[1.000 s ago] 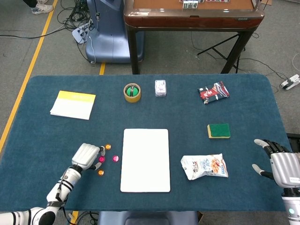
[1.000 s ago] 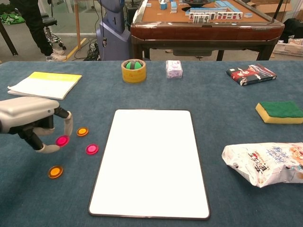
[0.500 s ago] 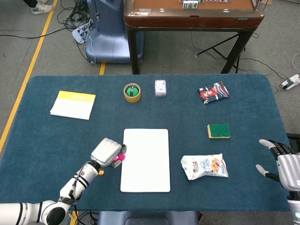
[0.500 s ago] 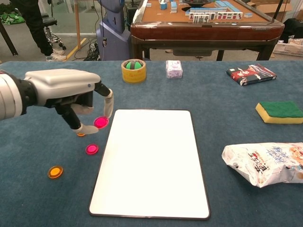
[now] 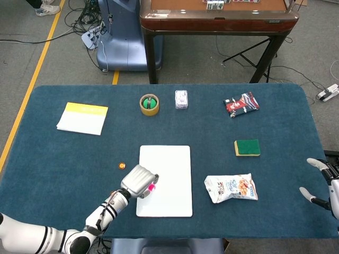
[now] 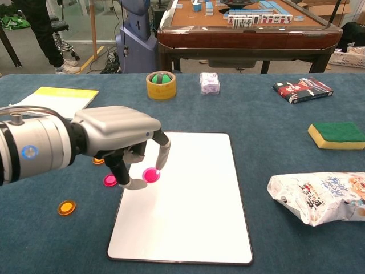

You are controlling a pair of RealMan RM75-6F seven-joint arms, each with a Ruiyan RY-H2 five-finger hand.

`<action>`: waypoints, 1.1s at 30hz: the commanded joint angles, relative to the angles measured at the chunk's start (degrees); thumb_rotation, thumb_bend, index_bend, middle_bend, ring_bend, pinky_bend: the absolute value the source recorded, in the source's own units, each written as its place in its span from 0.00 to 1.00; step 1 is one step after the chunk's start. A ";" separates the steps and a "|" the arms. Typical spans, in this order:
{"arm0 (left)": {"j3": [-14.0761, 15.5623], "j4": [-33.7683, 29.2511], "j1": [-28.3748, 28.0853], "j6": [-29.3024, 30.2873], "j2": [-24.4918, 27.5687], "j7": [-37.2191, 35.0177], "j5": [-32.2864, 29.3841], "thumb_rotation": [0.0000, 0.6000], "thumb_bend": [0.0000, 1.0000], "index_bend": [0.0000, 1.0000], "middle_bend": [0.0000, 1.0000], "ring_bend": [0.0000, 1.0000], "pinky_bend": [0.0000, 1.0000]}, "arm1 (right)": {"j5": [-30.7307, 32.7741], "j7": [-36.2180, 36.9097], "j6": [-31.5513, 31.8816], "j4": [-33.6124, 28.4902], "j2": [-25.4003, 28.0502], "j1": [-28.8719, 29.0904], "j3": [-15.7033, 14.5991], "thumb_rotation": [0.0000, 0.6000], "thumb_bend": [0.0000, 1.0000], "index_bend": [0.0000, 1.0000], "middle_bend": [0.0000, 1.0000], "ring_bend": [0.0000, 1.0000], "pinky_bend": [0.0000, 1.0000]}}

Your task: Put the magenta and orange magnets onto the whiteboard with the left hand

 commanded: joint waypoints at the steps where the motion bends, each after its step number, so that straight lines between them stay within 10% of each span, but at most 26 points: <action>1: 0.50 -0.68 -1.03 0.45 -0.27 1.06 -2.01 1.00 0.32 0.47 1.00 1.00 1.00 | 0.04 0.19 -0.08 0.07 0.06 -0.02 0.06 1.00 0.06 0.26 0.30 0.30 0.42; 8: 1.53 -1.56 -1.88 1.98 0.38 1.45 -3.96 1.00 0.31 0.34 1.00 1.00 1.00 | -0.26 -0.09 -0.41 0.05 0.02 0.06 0.02 1.00 0.06 0.26 0.31 0.30 0.42; 33: 5.28 8.34 1.77 3.13 -0.56 -5.99 -1.82 1.00 0.31 0.44 1.00 1.00 1.00 | 0.28 -2.58 -2.57 -0.65 -0.43 0.85 0.19 1.00 0.06 0.26 0.31 0.30 0.42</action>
